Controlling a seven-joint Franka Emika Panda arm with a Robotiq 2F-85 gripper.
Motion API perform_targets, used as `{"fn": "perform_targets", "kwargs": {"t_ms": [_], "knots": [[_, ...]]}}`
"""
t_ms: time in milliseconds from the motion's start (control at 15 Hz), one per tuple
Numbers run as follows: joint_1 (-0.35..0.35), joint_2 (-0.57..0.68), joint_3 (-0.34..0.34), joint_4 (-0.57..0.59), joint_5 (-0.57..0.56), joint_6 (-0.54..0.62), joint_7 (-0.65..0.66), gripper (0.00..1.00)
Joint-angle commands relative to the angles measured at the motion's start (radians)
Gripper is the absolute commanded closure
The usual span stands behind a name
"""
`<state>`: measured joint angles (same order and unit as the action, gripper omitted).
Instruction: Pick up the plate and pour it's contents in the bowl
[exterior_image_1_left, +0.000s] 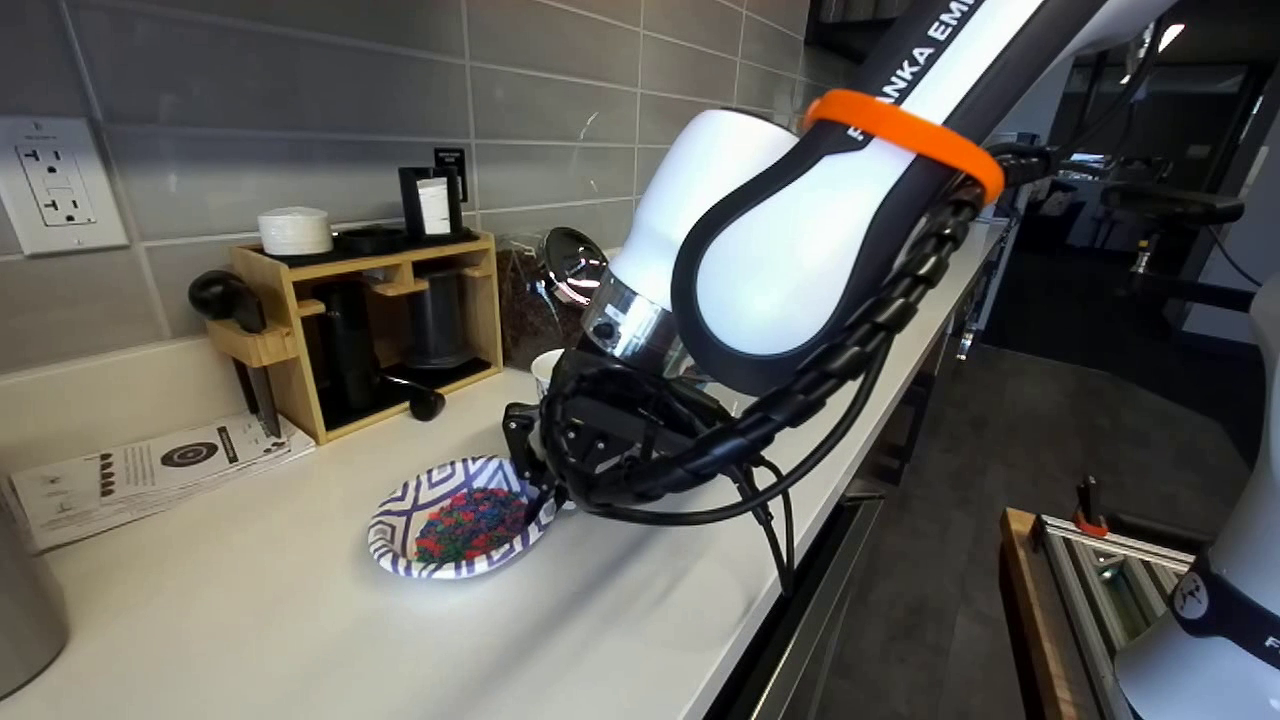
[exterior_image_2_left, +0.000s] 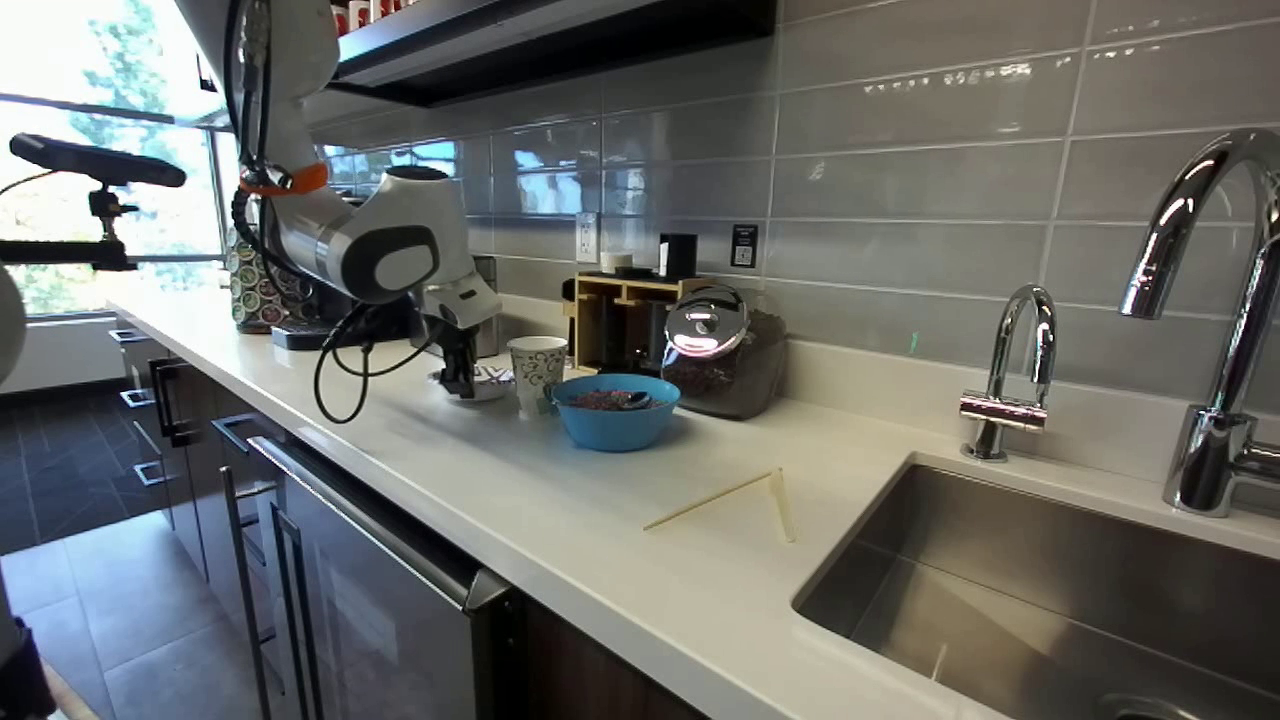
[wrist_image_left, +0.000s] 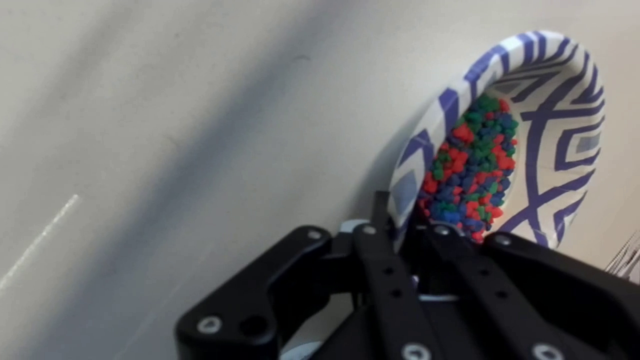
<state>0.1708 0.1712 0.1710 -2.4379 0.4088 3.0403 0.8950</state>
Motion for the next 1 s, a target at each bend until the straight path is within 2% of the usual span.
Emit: {"fn": "perform_targets", "kwargs": {"t_ms": [0,400,600,800,933], "knots": [[0.012,-0.036,0.005,-0.022,0.011,0.014,-0.013,0.99],[0.032,-0.103,-0.001,-0.041,-0.033,-0.013,0.005,0.99],[0.047,-0.174,-0.027,-0.068,-0.115,-0.107,0.061,0.99],[0.027,-0.262,-0.028,-0.091,-0.211,-0.19,0.129,0.99],[0.013,-0.33,-0.024,-0.1,-0.225,-0.243,0.155,0.99]]}}
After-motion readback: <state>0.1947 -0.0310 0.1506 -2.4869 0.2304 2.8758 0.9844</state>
